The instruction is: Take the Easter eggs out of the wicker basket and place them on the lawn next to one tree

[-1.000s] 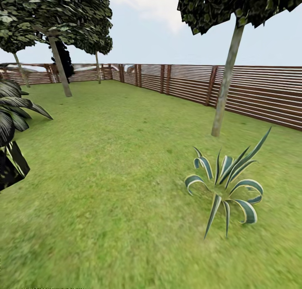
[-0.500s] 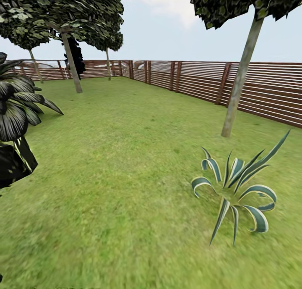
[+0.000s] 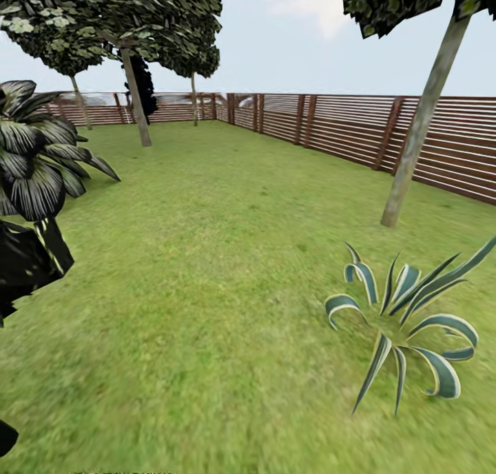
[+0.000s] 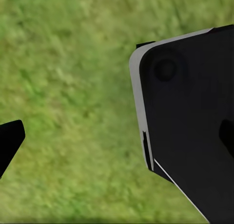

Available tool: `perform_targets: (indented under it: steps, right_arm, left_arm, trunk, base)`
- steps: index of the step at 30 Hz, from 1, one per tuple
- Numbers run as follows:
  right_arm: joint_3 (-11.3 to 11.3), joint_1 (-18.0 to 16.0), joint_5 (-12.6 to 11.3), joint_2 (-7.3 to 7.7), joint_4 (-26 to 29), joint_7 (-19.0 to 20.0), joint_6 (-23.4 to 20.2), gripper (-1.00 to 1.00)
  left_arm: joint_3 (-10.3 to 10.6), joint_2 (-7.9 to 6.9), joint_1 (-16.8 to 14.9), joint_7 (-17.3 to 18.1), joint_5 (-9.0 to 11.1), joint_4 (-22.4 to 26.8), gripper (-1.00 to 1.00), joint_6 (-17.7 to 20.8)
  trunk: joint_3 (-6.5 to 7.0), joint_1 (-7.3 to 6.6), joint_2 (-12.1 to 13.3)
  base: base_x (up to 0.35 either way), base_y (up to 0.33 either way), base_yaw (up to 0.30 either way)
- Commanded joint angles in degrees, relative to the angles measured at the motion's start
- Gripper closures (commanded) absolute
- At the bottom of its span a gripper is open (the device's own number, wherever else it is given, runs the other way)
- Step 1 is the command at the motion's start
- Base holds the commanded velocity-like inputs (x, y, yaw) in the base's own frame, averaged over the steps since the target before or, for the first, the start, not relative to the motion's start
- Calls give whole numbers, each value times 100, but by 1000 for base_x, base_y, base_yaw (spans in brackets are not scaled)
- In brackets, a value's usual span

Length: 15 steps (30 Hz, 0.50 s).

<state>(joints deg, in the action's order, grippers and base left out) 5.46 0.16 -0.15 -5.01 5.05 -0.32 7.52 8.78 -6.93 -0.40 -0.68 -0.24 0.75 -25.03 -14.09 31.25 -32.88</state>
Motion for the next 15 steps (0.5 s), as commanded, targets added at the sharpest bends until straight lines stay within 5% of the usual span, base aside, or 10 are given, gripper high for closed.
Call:
perform_targets:
  steps: [1, 15]
  right_arm:
    - [34, 2, -2, 4, 6, -3, 7, -100]
    - [43, 2, 28, -1, -16, -3, 4, -100]
  left_arm:
    - [28, -1, -4, -7, -2, -4, -100, -20]
    - [28, -1, -4, -4, -2, -4, -100, -20]
  trunk:
    - [-15, 2, -7]
    - [-123, 2, -7]
  base:
    - [47, -44, 128]
    - [11, -10, 127]
